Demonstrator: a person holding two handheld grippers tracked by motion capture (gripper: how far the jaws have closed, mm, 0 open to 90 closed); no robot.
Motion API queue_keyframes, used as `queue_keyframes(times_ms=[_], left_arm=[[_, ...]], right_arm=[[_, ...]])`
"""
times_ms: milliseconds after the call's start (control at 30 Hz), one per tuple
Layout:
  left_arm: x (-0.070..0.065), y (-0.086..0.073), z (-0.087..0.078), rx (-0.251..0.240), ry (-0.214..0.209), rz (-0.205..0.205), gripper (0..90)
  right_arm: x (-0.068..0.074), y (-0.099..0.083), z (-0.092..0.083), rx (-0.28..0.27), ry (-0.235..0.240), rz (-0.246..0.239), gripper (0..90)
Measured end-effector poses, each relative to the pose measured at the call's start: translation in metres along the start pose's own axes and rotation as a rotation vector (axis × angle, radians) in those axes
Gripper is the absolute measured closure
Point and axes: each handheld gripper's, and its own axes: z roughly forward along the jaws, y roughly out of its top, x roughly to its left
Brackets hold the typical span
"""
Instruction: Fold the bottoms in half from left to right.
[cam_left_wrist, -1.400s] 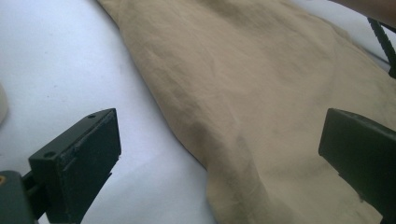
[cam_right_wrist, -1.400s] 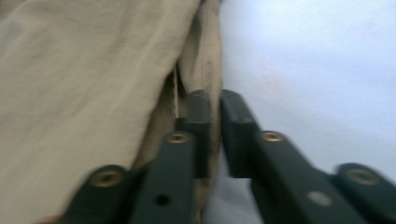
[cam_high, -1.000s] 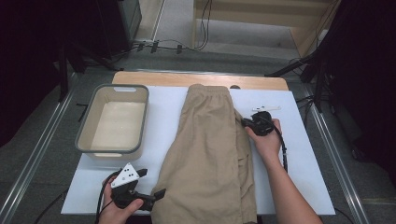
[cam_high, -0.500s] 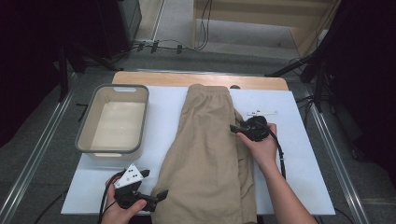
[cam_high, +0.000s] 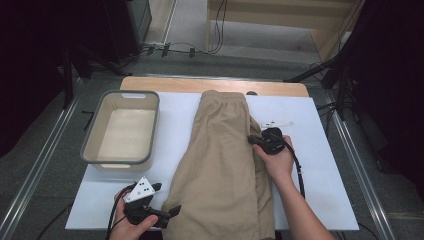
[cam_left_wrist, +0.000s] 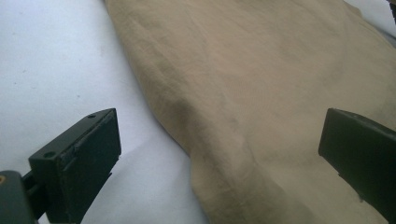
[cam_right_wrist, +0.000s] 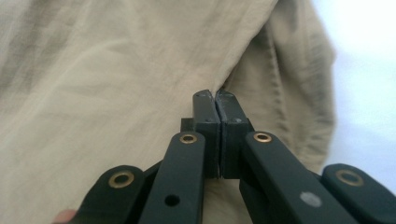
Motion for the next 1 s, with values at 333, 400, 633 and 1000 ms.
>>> queue_keyframes(times_ms=[333,400,633,1000], left_arm=[[-0.002,0.0,0.002,0.006,-0.007,-0.001,0.0],[-0.002,0.0,0.002,0.006,-0.006,0.0,0.0],[-0.002,-0.001,0.001,0.003,-0.008,-0.005,0.0],[-0.005,0.001,0.003,0.002,-0.012,0.001,0.0]], right_arm=[[-0.023,0.008,-0.029,-0.052,-0.045,0.026,87.2],[-0.026,0.007,-0.029,-0.05,-0.061,0.028,85.0],[-0.017,-0.005,-0.042,-0.077,-0.049,0.023,57.2],[0.009,-0.048,-0.081,-0.096,0.005,-0.014,54.3]])
